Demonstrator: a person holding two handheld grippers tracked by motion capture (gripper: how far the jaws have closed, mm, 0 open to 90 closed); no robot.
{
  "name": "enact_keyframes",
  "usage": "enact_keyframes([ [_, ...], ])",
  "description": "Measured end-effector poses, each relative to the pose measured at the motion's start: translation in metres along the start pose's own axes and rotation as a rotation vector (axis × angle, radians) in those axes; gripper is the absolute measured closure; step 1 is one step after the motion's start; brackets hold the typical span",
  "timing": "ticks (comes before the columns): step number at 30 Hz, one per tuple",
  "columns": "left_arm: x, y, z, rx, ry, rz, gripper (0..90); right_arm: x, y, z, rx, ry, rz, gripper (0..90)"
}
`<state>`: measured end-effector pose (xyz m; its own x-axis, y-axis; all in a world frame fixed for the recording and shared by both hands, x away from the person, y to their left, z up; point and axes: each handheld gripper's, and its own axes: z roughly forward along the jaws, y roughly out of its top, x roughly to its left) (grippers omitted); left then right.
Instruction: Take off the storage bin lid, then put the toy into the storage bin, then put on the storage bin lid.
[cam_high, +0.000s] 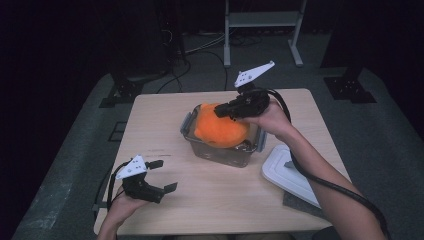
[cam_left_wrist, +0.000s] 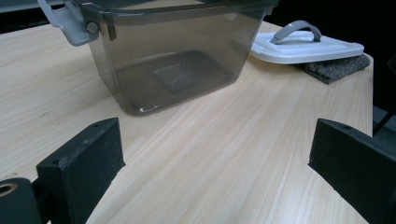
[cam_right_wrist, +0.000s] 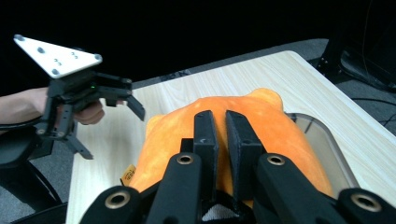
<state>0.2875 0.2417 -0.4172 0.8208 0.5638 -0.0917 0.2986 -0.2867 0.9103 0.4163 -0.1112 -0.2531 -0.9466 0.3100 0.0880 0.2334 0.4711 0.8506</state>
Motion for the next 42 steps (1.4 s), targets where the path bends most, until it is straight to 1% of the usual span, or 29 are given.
enact_keyframes([
  [1,0.000,0.000,0.000,0.001,-0.001,0.003,2.3,-0.004,0.000,0.001,0.002,-0.006,0.009,82.5],
  [4,0.001,0.000,-0.001,0.002,0.000,0.004,2.3,-0.009,0.000,0.004,0.002,-0.009,0.016,82.5],
  [13,-0.001,0.000,0.001,0.005,-0.007,0.010,2.3,-0.017,-0.001,0.009,0.008,-0.013,0.025,82.5],
  [22,-0.002,0.001,0.002,0.002,-0.014,0.005,2.3,-0.027,-0.003,0.013,0.012,-0.024,0.039,82.5],
  [23,-0.002,0.000,0.002,0.001,-0.016,0.005,2.3,-0.031,-0.004,0.015,0.012,-0.025,0.047,82.5],
  [24,-0.003,0.000,0.002,0.006,-0.015,0.010,2.3,-0.032,-0.005,0.016,0.015,-0.026,0.046,82.5],
  [28,-0.002,0.001,0.002,0.002,-0.016,0.005,2.3,-0.036,-0.007,0.020,0.021,-0.028,0.056,82.6],
  [31,-0.001,0.000,0.002,0.003,-0.016,0.005,2.3,-0.043,-0.011,0.026,0.028,-0.028,0.061,82.7],
  [42,-0.001,0.001,0.001,0.001,-0.019,0.008,2.3,-0.054,-0.021,0.042,0.045,-0.030,0.081,82.7],
])
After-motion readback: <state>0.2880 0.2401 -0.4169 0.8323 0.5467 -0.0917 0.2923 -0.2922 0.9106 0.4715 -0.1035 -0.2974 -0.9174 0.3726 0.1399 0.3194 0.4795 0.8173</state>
